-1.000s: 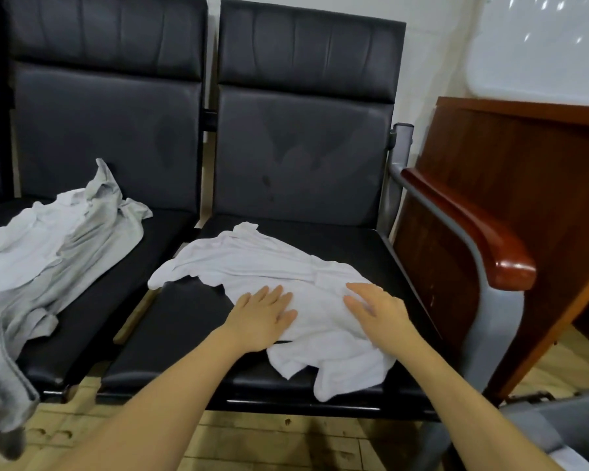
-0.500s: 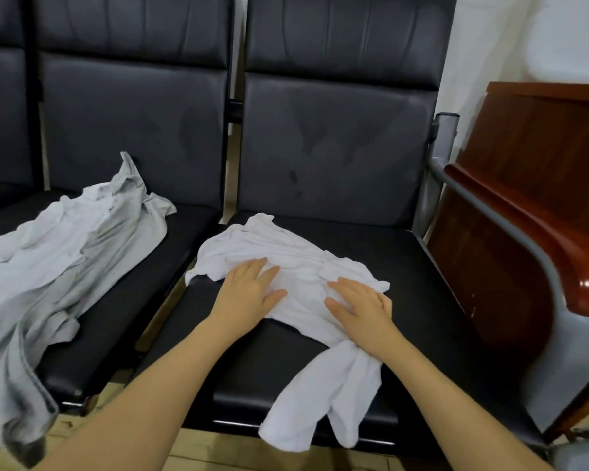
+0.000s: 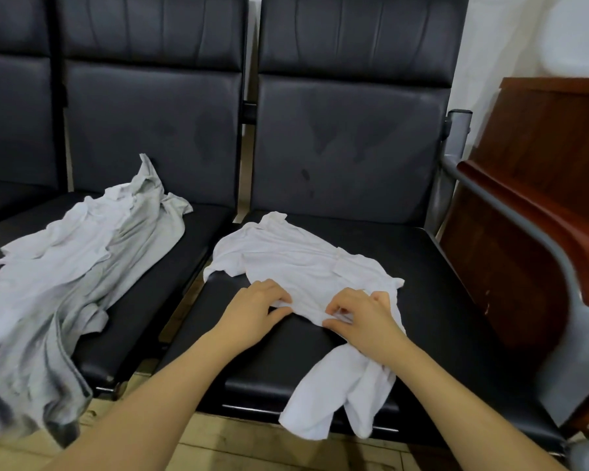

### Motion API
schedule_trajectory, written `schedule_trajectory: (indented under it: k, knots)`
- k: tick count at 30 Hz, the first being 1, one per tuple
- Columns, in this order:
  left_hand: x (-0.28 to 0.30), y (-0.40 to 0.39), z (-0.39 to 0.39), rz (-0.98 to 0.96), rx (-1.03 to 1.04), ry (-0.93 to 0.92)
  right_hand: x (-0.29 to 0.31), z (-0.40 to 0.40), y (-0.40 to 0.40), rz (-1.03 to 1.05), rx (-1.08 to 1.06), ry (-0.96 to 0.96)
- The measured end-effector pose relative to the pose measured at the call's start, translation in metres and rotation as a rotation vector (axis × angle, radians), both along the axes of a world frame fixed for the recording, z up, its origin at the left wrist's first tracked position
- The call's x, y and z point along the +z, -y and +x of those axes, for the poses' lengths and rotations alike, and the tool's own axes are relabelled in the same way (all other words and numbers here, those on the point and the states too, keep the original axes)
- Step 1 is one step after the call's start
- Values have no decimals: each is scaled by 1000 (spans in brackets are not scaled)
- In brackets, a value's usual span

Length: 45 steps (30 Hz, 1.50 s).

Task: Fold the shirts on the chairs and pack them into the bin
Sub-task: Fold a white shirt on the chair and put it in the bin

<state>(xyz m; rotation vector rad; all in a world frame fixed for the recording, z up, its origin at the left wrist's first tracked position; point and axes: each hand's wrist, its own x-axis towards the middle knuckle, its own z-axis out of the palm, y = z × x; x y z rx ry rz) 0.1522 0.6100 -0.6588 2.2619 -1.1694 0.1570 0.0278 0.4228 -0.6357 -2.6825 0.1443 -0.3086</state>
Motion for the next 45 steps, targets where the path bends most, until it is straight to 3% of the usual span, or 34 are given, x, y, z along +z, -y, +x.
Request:
schedule_trajectory:
  k: [4, 9, 12, 15, 20, 24, 29, 37, 41, 45]
  knots:
    - [1, 1, 2, 0, 8, -48, -2, -1, -1, 30, 3, -4]
    - [22, 1, -3, -314, 45, -418, -6, 1, 3, 235, -38, 54]
    - [29, 3, -7, -307, 47, -447, -5, 1, 0, 253, -29, 66]
    - [21, -1, -6, -151, 29, -360, -4, -1, -2, 143, 41, 47]
    - [17, -8, -10, -189, -33, 34, -2, -3, -2, 6, 99, 47]
    - [19, -19, -17, 101, -135, 195, -3, -5, -2, -15, 92, 47]
    - [11, -28, -14, 139, -100, 156, -4, -9, -2, -4, 58, 54]
    - [8, -22, -18, 80, -59, -8, 1, -24, 11, -163, 11, -21]
    - [3, -17, -20, 92, -4, 115, -3, -26, 14, -108, -63, -257]
    - [1, -19, -20, 149, -22, 302, -6, -25, 10, -108, -84, -307]
